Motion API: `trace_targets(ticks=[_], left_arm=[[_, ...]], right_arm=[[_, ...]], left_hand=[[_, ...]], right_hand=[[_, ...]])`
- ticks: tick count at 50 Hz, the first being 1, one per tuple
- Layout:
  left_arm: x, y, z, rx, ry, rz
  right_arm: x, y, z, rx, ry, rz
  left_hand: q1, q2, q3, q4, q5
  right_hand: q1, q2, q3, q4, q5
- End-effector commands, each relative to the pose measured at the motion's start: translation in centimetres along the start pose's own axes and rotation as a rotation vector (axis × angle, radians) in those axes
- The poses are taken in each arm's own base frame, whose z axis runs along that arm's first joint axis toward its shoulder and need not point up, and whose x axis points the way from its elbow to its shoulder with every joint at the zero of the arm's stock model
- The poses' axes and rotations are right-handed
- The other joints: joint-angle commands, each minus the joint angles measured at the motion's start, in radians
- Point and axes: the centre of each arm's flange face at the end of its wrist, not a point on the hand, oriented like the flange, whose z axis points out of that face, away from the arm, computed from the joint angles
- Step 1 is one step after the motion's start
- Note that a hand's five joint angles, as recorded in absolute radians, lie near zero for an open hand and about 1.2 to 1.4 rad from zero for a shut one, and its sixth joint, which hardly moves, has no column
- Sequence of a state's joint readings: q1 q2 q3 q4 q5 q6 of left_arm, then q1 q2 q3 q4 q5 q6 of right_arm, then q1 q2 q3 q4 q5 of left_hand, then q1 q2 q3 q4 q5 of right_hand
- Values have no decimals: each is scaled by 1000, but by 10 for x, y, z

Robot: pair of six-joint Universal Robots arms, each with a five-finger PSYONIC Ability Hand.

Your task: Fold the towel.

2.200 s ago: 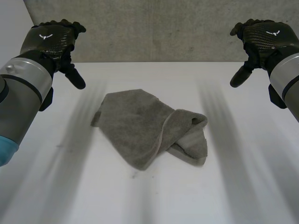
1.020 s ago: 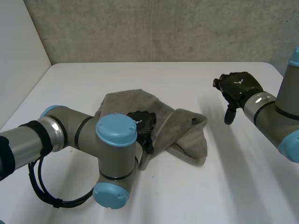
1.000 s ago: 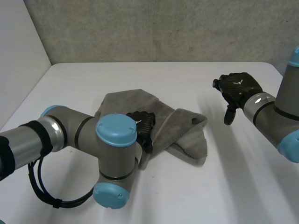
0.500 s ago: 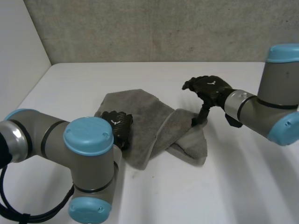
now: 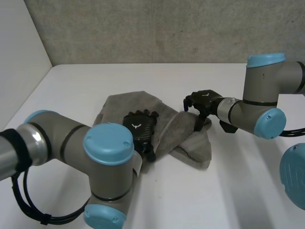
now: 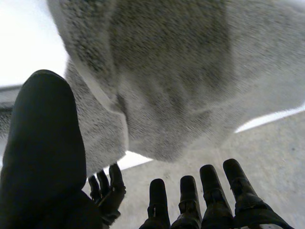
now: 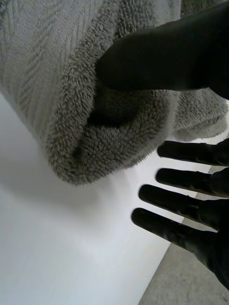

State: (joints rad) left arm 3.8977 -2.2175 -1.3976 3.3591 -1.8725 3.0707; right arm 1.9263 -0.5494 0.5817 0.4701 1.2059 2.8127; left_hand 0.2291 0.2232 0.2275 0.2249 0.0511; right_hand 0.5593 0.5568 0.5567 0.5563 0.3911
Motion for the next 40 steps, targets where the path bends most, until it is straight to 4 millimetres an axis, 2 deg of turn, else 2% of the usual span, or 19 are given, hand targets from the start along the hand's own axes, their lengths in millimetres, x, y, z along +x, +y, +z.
trace_targets(ticks=[1,5,11,17,18,23,26,28,29,31,33,40], left_arm=[[5,13,7,-31,5,-44],[7,17,11,-47,6,-60],[9,24,19,-57,0,-59],[11,26,29,-51,-3,-56],[11,26,29,-51,-3,-56],[11,27,32,-47,-7,-51],[10,29,33,-50,-9,-49],[8,28,34,-48,-16,-49],[8,28,34,-48,-16,-49],[7,27,35,-48,-24,-47],[2,27,37,-46,-41,-26],[-19,21,41,-53,-102,49]], right_arm=[[-5,5,1,-17,-14,5],[-5,6,-1,-25,-15,7],[-8,0,-15,-35,-16,-11],[-13,-10,-45,-44,-27,-6],[-13,-10,-45,-44,-27,-6],[-24,-24,-79,-22,-49,-9],[-27,-28,-89,-9,-62,-11],[-35,-37,-107,19,-90,-18],[-35,-37,-107,19,-90,-18],[-40,-46,-123,49,-105,-28],[-41,-50,-130,60,-102,-30],[-36,-63,-152,95,-51,-43]], left_hand=[[28,34,30,33,32],[40,46,42,44,44],[84,90,86,88,88],[163,169,165,167,167],[164,169,165,168,167],[293,299,294,297,296],[419,425,420,423,422],[626,632,628,631,630],[627,633,629,632,631],[715,721,717,720,719],[841,847,843,845,845],[988,994,990,993,992]], right_hand=[[367,370,370,370,361],[536,538,538,539,529],[831,834,834,834,825],[837,839,840,840,831],[837,839,840,840,831],[837,839,840,840,831],[837,839,840,840,831],[837,839,840,840,831],[837,839,840,840,831],[837,839,840,840,831],[837,839,840,840,831],[837,839,840,840,831]])
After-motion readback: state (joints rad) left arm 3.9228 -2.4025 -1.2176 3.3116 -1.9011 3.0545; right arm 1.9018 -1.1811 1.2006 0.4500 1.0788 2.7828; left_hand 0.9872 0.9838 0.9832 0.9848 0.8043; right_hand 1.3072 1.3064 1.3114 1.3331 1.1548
